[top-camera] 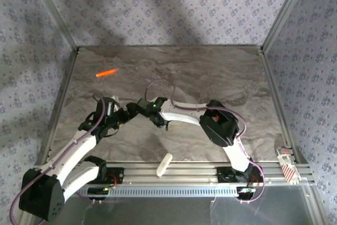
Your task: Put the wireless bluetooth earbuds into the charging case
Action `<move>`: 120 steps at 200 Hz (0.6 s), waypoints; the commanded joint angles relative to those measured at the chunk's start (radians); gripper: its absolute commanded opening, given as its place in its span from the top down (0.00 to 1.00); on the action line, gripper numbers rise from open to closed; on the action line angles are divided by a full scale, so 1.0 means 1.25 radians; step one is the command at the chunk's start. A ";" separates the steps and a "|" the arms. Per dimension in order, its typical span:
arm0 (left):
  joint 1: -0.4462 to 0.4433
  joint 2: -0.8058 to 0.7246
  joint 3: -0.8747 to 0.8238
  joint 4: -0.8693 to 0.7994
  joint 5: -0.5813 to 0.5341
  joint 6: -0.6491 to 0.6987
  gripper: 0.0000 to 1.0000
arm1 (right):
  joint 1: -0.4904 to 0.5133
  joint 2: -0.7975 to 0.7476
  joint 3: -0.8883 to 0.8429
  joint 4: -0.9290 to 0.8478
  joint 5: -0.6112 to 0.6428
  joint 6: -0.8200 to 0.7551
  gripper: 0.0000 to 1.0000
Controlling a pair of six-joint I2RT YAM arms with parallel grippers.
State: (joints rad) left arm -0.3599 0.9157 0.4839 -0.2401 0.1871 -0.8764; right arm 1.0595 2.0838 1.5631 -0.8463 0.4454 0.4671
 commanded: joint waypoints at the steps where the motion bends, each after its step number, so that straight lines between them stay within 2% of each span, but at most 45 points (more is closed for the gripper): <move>1: 0.003 -0.021 0.002 -0.008 0.006 0.004 0.00 | 0.008 0.011 0.019 -0.021 0.008 -0.001 0.77; 66: 0.004 -0.020 0.012 -0.014 0.004 0.004 0.00 | 0.009 -0.026 0.017 -0.024 0.000 -0.003 0.73; 120: 0.004 -0.024 0.010 -0.024 0.006 0.006 0.00 | -0.003 -0.115 -0.017 0.012 -0.060 0.003 0.71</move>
State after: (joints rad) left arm -0.3599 0.9028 0.4831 -0.2592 0.1875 -0.8764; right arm 1.0630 2.0388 1.5608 -0.8417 0.4118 0.4629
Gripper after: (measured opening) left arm 0.997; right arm 0.284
